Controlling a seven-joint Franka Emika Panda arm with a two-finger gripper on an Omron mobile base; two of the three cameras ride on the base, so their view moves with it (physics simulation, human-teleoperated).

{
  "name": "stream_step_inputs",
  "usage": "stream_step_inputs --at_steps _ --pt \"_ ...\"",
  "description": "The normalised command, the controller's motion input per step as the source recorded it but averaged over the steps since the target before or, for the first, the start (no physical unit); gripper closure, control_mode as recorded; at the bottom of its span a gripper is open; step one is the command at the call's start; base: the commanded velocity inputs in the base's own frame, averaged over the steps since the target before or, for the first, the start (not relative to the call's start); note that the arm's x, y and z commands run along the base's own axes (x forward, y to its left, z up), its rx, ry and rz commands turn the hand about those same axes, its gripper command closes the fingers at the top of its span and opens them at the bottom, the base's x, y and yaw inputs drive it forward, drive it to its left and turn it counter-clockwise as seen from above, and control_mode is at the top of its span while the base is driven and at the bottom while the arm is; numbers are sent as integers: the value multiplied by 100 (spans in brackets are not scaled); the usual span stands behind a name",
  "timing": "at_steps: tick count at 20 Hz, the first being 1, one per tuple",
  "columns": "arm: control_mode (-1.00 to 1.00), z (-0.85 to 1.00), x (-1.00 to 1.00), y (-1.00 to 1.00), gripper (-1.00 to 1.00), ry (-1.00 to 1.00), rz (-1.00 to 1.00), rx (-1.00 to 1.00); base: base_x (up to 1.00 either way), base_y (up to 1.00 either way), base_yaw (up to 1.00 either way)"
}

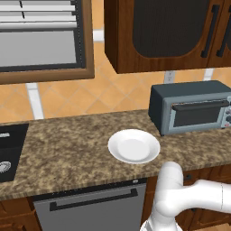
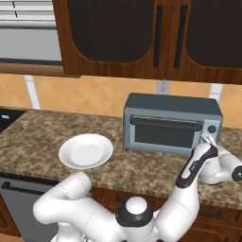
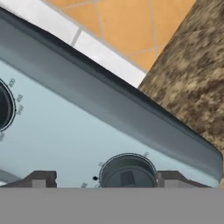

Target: Pick up the kebab skewer and baguette bread, and place them inside the toaster oven. Close the toaster oven door and start by setting the timer.

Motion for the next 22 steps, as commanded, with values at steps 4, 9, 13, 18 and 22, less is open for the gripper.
stream_step_inputs --at_steps 4,9,13,18,22 --pt "-100 -6 0 0 100 0 -4 17 0 0 0" --pt "-100 0 5 3 100 0 -4 16 0 0 0" --pt "-100 0 26 23 100 0 -5 5 0 0 0" --pt "-100 0 7 17 100 1 -8 11 0 0 0" --pt "-100 3 8 7 100 7 -10 26 0 0 0"
